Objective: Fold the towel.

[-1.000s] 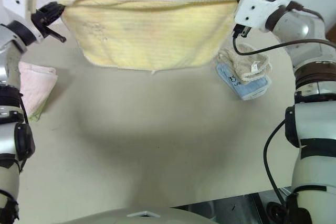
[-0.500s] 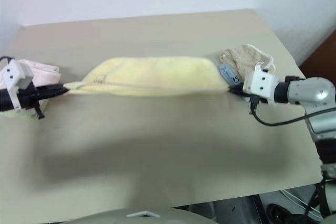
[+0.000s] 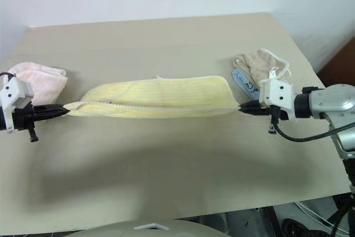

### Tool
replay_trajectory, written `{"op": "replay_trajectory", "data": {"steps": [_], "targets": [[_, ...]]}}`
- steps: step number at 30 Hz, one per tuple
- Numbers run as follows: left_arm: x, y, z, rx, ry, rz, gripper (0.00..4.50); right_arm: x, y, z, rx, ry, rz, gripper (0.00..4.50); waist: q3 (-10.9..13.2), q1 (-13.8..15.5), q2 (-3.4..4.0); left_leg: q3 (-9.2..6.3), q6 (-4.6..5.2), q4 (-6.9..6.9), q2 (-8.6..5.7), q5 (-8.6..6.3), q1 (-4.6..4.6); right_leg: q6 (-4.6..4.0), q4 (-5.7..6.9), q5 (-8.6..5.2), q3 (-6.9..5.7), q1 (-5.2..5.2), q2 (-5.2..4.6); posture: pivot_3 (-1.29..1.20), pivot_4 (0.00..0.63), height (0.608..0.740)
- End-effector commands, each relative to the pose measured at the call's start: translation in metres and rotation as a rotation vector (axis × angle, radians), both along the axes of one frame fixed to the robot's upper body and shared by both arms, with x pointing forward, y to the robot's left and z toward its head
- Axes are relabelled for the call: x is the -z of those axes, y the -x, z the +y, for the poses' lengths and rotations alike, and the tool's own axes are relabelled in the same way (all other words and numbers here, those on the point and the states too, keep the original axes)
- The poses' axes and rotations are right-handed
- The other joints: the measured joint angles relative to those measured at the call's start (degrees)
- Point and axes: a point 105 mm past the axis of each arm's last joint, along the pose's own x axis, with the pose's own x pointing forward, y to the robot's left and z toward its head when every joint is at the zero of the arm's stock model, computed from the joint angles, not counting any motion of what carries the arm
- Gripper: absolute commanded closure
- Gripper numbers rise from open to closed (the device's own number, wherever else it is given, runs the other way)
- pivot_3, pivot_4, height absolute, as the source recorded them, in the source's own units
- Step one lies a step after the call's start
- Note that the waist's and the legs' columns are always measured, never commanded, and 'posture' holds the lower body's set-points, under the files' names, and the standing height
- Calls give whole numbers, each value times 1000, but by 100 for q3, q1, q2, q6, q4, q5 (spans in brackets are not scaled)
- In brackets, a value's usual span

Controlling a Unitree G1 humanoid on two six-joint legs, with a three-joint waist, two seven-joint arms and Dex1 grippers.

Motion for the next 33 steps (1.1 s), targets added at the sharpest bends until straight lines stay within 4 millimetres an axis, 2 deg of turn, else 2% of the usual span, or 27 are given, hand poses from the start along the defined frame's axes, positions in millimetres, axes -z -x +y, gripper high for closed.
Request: {"op": "replay_trajectory", "data": {"steps": [1,4,8,11,16,20,30,33], "targets": [[-2,-20,9,-87,-42,-63,4500,-5,-27,1,52,32,-115,4407,0,3,0,0,-1,0,0,0,1,0,2,0,-1,0,1,0,150,728],[5,-47,14,-158,-112,-116,4500,-5,-66,3,128,62,-198,4407,-1,-1,1,0,-2,0,-7,9,7,1,13,1,-3,1,7,0,150,728],[14,-69,18,-201,-187,-138,4500,-6,-97,7,178,91,-267,4407,-3,-16,-2,-2,-4,0,-24,17,3,-1,24,3,-2,-6,3,0,150,728],[22,-76,14,-185,-194,-122,4500,-4,-110,7,196,115,-294,4407,-3,-26,-2,-2,-19,-10,-32,26,-15,-2,22,3,-1,-27,-1,0,150,728],[28,-81,4,-154,-183,-115,4500,1,-120,9,213,118,-309,4407,-3,-19,-3,-2,-22,-5,-40,29,-85,-2,24,3,0,-86,-4,0,150,728],[32,-79,2,-144,-177,-104,3541,3,-121,8,211,123,-319,3549,-3,-31,-3,-3,-22,-4,-41,29,-92,-2,23,3,-1,-91,-4,0,150,728],[18,-86,13,-236,-119,-187,115,-18,-115,-1,221,81,-407,117,-3,-41,-3,-4,-22,-1,-40,31,-81,-1,46,4,-1,-89,-3,0,150,728],[11,-90,17,-280,-96,-226,30,-35,-114,-6,256,57,-487,22,-3,-25,-3,-6,-22,1,-40,31,-81,-1,46,4,-1,-88,-3,0,150,728]]}}
